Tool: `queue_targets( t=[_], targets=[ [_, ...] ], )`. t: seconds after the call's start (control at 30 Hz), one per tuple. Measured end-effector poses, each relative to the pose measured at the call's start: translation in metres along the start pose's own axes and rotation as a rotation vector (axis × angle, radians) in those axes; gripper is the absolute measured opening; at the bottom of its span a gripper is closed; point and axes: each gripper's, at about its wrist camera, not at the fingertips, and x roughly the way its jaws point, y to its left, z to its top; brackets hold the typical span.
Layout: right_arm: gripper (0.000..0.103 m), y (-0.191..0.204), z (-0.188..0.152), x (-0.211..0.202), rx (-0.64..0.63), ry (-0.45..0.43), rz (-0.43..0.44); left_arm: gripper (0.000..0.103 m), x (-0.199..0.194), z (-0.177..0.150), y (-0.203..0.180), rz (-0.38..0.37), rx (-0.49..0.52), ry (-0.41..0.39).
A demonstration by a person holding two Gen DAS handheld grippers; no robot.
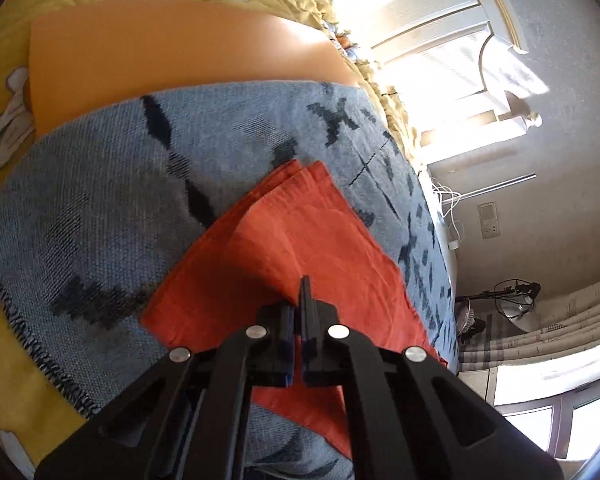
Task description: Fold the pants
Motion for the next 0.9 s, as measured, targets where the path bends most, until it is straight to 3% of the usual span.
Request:
queue_targets(
  t=[0.1, 0.27, 0.37, 0.47, 0.53, 0.67, 0.77, 0.9],
  targets=[
    [0.012, 0.002, 0.001, -0.001, -0.019, 0.007, -0.009, 0.001, -0.002, -0.011, 0.021, -0.007, -0.032, -0.006],
    [0.012, 0.003, 0.002, -0.002, -0.018, 0.011, -0.011, 0.002, -0.025, -0.018, 0.010, -0.031, -0.021, -0.075],
    [0.012, 0.003, 0.002, -0.001, -0.014, 0.014, -0.008, 0.002, -0.018, -0.023, 0.018, -0.007, -0.045, -0.040],
    [0.012, 0.005, 0.002, -0.002, -0.019, 0.015, -0.011, 0.016, -0.024, -0.026, 0.028, -0.037, -0.085, -0.041],
    [0.012, 0.002, 0.002, 0.000, -0.018, 0.014, -0.008, 0.016, -0.035, -0.027, 0.034, -0.031, -0.087, -0.072],
    [0.012, 0.002, 0.002, 0.001, -0.014, 0.014, -0.009, 0.016, -0.044, -0.026, 0.058, -0.092, -0.172, -0.075],
    [0.012, 0.003, 0.002, 0.001, -0.018, 0.017, -0.013, 0.023, -0.036, -0.024, 0.062, -0.092, -0.196, -0.038],
    [0.012, 0.002, 0.003, 0.001, -0.014, 0.017, -0.010, 0.024, -0.024, -0.026, 0.058, -0.120, -0.223, -0.007]
  ],
)
